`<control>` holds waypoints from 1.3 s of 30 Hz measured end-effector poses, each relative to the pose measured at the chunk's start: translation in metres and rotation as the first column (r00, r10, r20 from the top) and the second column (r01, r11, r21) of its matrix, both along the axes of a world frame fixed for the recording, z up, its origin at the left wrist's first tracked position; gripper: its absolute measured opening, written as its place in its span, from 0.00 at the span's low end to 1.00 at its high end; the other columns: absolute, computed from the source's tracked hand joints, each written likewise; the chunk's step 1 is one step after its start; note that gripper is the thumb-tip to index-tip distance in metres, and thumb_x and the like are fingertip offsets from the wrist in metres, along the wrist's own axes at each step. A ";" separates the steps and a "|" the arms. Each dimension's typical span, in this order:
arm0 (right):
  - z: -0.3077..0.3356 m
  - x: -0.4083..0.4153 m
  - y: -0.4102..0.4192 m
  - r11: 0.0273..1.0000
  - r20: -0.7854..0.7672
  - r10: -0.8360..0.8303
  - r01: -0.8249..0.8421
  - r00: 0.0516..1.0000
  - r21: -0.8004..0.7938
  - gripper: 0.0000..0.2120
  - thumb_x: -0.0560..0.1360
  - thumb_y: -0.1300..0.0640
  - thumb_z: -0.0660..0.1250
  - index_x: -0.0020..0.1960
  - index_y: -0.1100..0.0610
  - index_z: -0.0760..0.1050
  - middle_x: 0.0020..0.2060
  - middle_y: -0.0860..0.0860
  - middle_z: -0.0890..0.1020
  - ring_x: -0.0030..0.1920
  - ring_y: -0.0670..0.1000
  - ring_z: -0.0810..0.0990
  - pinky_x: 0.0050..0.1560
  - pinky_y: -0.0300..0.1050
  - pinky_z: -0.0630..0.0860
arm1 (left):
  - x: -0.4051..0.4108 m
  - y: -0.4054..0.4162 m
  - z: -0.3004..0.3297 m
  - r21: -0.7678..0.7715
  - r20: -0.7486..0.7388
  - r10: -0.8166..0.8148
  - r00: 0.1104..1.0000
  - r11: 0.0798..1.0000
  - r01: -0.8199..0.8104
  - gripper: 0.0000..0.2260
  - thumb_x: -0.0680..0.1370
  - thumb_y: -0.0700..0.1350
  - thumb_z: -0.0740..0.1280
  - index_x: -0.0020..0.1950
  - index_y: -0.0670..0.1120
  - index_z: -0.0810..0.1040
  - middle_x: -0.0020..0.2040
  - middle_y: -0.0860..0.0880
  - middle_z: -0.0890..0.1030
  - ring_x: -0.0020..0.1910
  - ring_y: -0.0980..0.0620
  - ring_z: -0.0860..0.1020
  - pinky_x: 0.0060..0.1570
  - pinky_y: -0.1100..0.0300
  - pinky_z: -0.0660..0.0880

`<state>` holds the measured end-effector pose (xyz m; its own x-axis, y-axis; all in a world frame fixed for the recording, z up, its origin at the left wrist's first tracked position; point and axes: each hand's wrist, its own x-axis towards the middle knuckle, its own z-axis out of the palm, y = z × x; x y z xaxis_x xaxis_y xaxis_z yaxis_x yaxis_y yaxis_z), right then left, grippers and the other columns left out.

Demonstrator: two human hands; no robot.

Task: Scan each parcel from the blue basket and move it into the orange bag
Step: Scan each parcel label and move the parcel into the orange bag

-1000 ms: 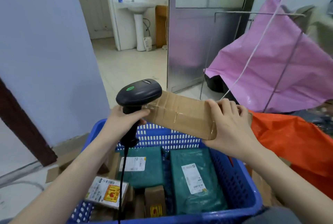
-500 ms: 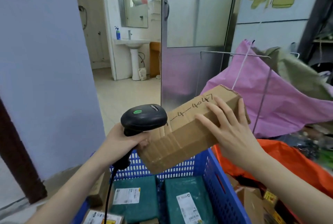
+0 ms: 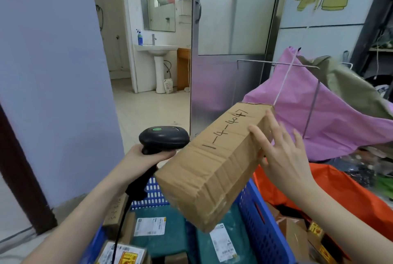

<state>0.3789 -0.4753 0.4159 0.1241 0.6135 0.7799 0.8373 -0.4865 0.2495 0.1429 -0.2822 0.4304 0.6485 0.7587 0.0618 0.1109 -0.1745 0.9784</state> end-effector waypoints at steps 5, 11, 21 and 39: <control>-0.001 -0.023 0.018 0.992 -0.253 0.127 -0.128 0.959 0.012 0.53 0.51 0.71 0.78 0.71 0.51 0.60 0.67 0.67 0.71 0.18 0.59 0.70 0.19 0.40 0.60 | 0.004 -0.017 0.002 -0.155 0.061 -0.121 0.991 0.979 0.129 0.14 0.64 0.50 0.79 0.45 0.50 0.81 0.37 0.55 0.85 0.39 0.57 0.83 0.42 0.63 0.78; -0.007 -0.026 0.036 0.983 -0.350 0.175 -0.186 0.920 0.002 0.55 0.53 0.73 0.75 0.72 0.47 0.56 0.68 0.66 0.70 0.20 0.59 0.72 0.20 0.41 0.59 | 0.009 -0.010 -0.001 -0.340 0.094 -0.083 0.992 0.934 0.110 0.27 0.63 0.60 0.75 0.57 0.50 0.79 0.48 0.48 0.86 0.50 0.48 0.83 0.55 0.50 0.76; -0.026 -0.041 0.039 0.922 -0.651 0.193 -0.363 0.734 -0.135 0.56 0.71 0.70 0.64 0.64 0.23 0.30 0.78 0.51 0.42 0.34 0.57 0.74 0.35 0.42 0.64 | 0.026 -0.015 -0.001 -0.117 -0.052 -0.022 0.998 0.993 0.015 0.22 0.66 0.55 0.77 0.57 0.53 0.76 0.52 0.55 0.82 0.50 0.58 0.80 0.44 0.64 0.75; 0.000 -0.059 0.039 0.844 -0.850 0.439 -0.191 -0.293 0.501 0.43 0.59 0.45 0.78 0.67 0.35 0.58 0.64 0.42 0.72 0.60 0.46 0.77 0.57 0.53 0.78 | 0.034 -0.035 -0.002 -0.080 0.109 0.083 0.991 0.994 -0.075 0.13 0.70 0.53 0.75 0.50 0.53 0.77 0.48 0.55 0.83 0.45 0.60 0.80 0.36 0.69 0.75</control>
